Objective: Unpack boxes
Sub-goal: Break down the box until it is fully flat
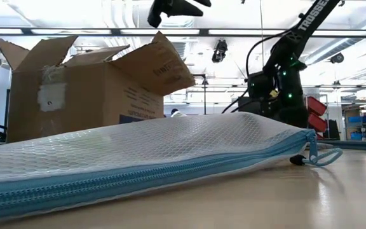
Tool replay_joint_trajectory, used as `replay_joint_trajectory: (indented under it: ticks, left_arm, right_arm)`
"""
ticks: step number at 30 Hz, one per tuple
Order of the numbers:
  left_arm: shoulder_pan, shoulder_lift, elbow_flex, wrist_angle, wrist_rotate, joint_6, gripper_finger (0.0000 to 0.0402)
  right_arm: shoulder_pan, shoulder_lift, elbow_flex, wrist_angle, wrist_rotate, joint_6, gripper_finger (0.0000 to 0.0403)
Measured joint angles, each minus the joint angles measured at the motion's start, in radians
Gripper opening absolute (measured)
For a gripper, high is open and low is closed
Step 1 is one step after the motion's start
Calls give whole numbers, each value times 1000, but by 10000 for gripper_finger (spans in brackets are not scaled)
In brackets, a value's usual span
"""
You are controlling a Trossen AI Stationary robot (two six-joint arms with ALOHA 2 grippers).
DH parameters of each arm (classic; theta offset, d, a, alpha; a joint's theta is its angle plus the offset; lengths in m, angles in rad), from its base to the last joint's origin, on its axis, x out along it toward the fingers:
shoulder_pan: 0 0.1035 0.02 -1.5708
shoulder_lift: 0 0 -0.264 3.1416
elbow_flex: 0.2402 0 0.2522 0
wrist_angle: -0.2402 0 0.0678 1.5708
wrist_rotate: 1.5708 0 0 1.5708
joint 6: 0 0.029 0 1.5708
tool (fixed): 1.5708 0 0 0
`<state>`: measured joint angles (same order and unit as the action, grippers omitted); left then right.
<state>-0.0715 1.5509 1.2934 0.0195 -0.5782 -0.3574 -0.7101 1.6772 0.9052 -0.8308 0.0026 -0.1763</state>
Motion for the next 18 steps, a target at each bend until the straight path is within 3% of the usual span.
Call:
replay_joint_trajectory:
  ticks: [4,10,18]
  left_arm:
    - [0,0,0,17,-84,21,119]
    - [10,31,1,81,-93,52,119]
    - [35,185,0,307,-92,60,119]
  right_arm:
    - [3,-74,-6,16,-8,31,103]
    - [24,-316,-1,51,-18,147,103]
    - [136,-638,-1,333,-38,361,103]
